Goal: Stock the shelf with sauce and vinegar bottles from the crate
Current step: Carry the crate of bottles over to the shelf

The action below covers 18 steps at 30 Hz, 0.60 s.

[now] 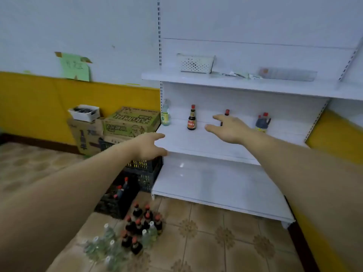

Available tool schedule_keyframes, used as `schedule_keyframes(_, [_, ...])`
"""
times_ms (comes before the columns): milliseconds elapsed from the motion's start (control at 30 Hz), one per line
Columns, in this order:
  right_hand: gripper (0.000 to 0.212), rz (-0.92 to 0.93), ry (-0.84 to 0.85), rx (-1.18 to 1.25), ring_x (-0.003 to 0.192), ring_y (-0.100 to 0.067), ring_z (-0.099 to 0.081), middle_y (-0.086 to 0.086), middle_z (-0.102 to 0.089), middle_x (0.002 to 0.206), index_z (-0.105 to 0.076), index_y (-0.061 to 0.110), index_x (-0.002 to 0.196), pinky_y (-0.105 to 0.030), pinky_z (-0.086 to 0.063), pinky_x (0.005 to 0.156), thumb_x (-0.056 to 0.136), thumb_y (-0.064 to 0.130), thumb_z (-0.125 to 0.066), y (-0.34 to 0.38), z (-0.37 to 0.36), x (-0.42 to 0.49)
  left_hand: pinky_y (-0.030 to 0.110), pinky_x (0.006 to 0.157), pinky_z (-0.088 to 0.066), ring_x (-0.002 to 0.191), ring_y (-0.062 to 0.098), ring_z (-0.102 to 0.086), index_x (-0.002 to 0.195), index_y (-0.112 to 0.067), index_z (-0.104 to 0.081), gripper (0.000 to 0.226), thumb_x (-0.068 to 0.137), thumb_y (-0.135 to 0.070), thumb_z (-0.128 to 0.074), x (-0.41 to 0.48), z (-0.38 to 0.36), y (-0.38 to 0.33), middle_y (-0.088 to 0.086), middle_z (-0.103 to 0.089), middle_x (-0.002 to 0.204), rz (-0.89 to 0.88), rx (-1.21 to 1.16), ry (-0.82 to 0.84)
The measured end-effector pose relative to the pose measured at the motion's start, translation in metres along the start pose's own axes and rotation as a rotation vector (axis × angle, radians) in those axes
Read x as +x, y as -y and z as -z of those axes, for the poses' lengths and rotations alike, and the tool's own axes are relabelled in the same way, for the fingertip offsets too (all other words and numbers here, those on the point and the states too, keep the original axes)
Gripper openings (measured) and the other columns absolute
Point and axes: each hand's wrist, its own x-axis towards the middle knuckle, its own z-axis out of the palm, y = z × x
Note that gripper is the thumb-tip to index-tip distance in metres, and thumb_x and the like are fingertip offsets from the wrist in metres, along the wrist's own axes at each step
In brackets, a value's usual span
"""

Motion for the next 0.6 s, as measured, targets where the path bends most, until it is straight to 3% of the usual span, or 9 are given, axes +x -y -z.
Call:
schedule_keyframes(100, [0.077, 0.046, 0.049, -0.014, 0.140, -0.026, -0.032, -0.003, -0.034, 0.155, -0.033, 0.026, 0.148, -0.035, -0.029, 0.107, 0.085, 0.069, -0.045, 0.036, -0.029, 0.008, 0.031, 0.098, -0.032, 0.135, 0.023, -0.035, 0.147, -0.028, -0.026, 0.073, 0.086, -0.046, -0.060, -0.022, 0.011, 0.043, 0.001, -0.030, 0.153, 0.061, -0.016, -0.056])
schedule_keyframes(300, [0.077, 0.156, 0.132, 0.016, 0.140, -0.026, -0.032, -0.002, -0.031, 0.156, -0.031, 0.026, 0.149, -0.036, -0.029, 0.108, 0.087, 0.067, -0.047, 0.147, -0.101, 0.028, 0.038, 0.106, -0.030, 0.139, 0.024, -0.028, 0.147, -0.032, -0.023, 0.077, 0.084, -0.052, -0.061, -0.082, 0.035, 0.154, -0.001, -0.024, 0.155, 0.248, -0.032, -0.056])
schedule_keyframes(600, [0.086, 0.228, 0.298, 0.090, 0.141, -0.029, -0.031, -0.002, -0.023, 0.159, -0.022, 0.029, 0.152, -0.038, -0.032, 0.106, 0.083, 0.076, -0.045, 0.324, -0.214, 0.058, 0.033, 0.104, -0.028, 0.138, 0.023, -0.029, 0.148, -0.025, -0.025, 0.070, 0.089, -0.042, -0.058, -0.172, 0.080, 0.318, 0.002, -0.026, 0.154, 0.392, -0.122, -0.076])
